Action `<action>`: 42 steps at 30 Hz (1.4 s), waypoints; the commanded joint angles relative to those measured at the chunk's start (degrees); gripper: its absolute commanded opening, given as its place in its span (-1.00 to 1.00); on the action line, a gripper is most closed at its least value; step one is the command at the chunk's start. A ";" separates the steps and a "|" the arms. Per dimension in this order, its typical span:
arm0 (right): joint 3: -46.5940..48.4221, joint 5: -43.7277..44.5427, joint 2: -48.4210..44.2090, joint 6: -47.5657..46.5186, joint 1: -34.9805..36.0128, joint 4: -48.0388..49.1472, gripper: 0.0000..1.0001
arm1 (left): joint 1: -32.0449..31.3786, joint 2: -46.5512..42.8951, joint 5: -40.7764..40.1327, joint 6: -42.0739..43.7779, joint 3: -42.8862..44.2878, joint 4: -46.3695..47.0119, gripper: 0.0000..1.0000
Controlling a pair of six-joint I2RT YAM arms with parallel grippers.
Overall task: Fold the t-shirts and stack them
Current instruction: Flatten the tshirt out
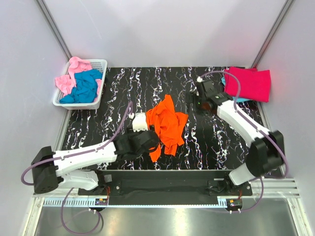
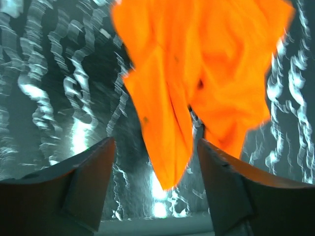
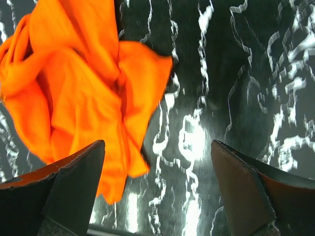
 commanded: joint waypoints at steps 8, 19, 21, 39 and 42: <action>-14.93 -4.29 -17.29 8.99 0.55 6.11 0.77 | 0.48 4.54 17.05 11.28 -7.00 28.43 0.78; -21.27 -5.36 -20.37 10.23 0.47 7.87 0.70 | 0.65 23.45 19.17 12.87 4.78 30.20 0.43; -21.62 -5.27 -20.54 10.05 0.47 7.96 0.70 | 0.65 25.29 18.56 12.17 6.45 28.98 -0.10; -23.29 -5.27 -20.72 9.52 0.47 8.84 0.69 | 0.04 27.15 13.74 8.31 10.23 17.30 -0.94; -23.37 -5.44 -20.28 9.87 0.47 9.28 0.68 | 0.13 23.56 9.17 8.12 11.02 14.39 -1.00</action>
